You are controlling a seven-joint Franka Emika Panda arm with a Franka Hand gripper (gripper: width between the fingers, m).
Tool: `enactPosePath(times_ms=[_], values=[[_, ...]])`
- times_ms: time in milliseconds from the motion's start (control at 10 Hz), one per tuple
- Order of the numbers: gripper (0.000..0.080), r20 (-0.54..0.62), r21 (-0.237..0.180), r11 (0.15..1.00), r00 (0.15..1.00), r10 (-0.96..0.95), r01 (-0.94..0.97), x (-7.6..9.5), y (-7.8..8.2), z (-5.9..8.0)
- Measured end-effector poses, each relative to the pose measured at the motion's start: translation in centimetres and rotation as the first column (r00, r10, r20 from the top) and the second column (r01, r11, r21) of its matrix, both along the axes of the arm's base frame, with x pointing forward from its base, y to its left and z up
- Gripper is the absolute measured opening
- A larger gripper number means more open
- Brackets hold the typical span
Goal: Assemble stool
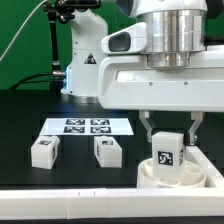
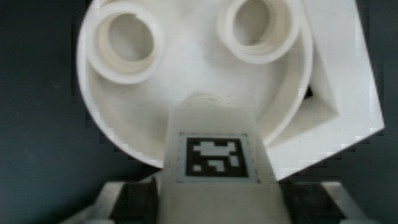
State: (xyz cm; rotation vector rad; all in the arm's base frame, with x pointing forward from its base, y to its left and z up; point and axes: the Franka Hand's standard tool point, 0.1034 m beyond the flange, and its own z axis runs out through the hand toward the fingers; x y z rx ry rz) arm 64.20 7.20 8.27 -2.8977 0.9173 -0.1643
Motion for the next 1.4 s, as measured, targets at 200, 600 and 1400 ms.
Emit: enactPosePath(times_ms=[200,600,1400], values=[[0.034,-0.019,0.046,0.98,0.981,-0.191,0.192,0.0,0.3,0.0],[0.034,-0.084,0.109,0.847,0.854,-0.513,0.52,-0.2,1.6,-0.1],[0.034,-0.22,0.141,0.51,0.529,-0.82,0.849,-0.7,4.1,-0.4]])
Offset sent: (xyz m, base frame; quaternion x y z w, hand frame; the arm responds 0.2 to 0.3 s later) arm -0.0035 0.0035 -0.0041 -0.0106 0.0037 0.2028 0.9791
